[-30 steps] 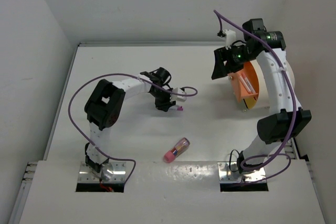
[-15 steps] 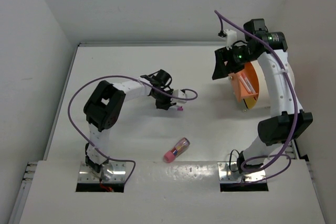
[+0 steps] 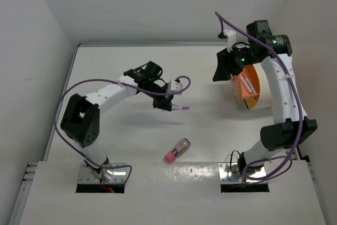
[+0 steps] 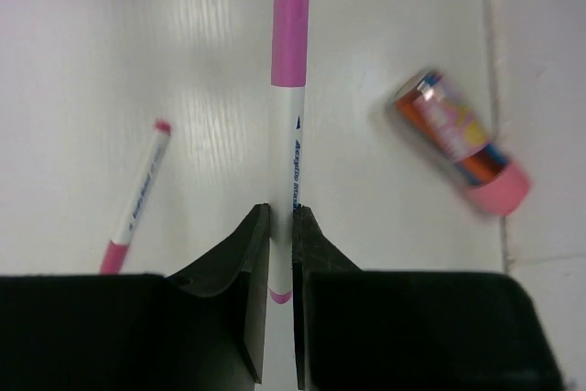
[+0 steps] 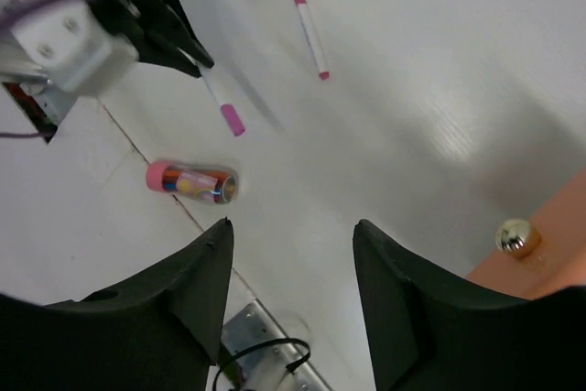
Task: Sort the stationery into containers
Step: Pick up the pen from the center of the board.
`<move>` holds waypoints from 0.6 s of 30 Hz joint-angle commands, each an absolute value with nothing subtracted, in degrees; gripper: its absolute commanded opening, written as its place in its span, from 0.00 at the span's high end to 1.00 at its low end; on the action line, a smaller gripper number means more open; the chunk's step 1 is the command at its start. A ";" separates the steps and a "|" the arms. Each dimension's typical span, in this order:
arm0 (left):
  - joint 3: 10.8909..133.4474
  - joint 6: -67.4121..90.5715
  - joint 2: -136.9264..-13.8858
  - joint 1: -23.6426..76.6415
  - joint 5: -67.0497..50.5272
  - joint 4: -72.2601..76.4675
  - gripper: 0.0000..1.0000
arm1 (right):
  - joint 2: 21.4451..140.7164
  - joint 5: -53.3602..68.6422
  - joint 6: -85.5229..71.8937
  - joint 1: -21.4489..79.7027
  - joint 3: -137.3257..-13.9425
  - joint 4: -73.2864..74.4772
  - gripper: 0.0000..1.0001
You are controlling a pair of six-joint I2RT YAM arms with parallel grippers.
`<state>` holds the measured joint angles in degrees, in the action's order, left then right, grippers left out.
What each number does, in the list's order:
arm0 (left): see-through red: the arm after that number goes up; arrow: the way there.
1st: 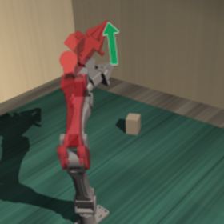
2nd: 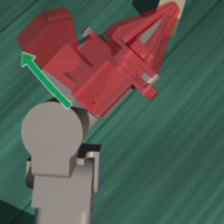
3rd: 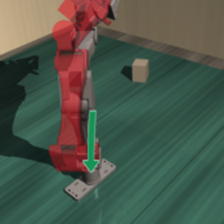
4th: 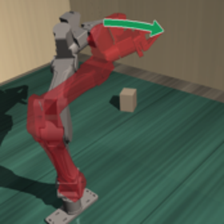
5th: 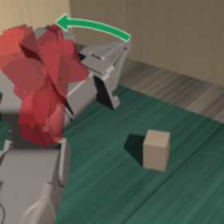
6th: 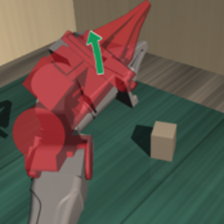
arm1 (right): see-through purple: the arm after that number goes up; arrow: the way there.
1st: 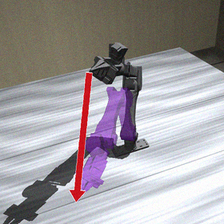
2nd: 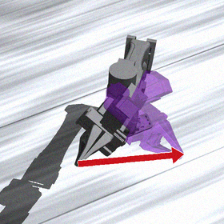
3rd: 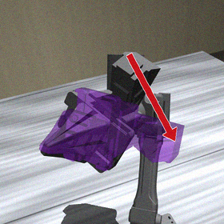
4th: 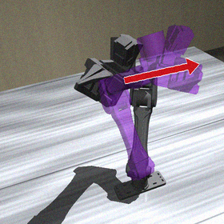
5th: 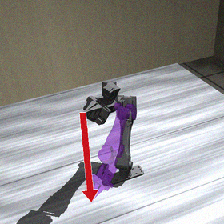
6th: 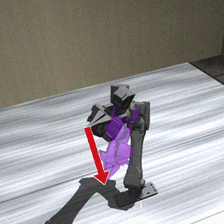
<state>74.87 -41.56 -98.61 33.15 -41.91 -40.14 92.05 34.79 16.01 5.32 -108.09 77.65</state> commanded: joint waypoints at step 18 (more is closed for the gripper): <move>60.38 60.61 -84.37 19.42 -59.08 58.24 1.00 | 70.83 61.79 -39.06 8.35 -76.12 12.59 0.33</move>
